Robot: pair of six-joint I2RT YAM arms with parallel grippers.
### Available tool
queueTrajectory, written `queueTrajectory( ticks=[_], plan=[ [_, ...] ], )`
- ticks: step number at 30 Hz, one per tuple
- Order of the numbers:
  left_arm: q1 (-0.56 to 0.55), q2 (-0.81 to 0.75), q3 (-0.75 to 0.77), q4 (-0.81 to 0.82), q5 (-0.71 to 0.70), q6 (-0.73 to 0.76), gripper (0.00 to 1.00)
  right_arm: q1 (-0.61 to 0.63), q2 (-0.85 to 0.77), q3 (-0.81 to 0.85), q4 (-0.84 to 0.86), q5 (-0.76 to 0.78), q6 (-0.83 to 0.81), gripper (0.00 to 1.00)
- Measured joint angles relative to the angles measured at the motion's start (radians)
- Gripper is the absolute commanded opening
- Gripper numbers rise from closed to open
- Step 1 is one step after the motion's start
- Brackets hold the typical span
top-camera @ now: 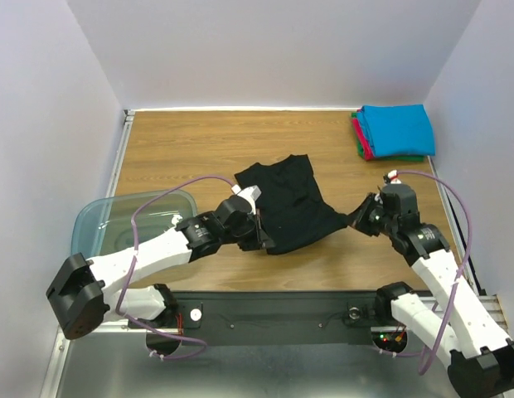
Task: Fold and stack the t-shirts
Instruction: Fold the tshirt
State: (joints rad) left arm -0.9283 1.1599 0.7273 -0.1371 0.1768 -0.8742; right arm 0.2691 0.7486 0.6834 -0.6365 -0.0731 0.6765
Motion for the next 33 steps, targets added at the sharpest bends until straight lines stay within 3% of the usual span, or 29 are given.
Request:
queueTrajectory(
  ticks=[6, 13, 25, 33],
  plan=[
    [0.012, -0.005, 0.13, -0.098, -0.062, 0.014, 0.0, 0.0, 0.129, 0.189, -0.023, 0.044, -0.013, 0.0],
    [0.158, 0.06, 0.243, -0.096, -0.061, 0.077, 0.0, 0.0, 0.33, 0.348, 0.02, 0.098, -0.028, 0.0],
    [0.415, 0.289, 0.371, -0.039, 0.073, 0.194, 0.0, 0.006, 0.771, 0.68, 0.108, 0.1, -0.073, 0.0],
    [0.512, 0.497, 0.486, -0.011, 0.127, 0.236, 0.0, 0.004, 1.009, 0.87, 0.134, 0.095, -0.109, 0.0]
  ],
)
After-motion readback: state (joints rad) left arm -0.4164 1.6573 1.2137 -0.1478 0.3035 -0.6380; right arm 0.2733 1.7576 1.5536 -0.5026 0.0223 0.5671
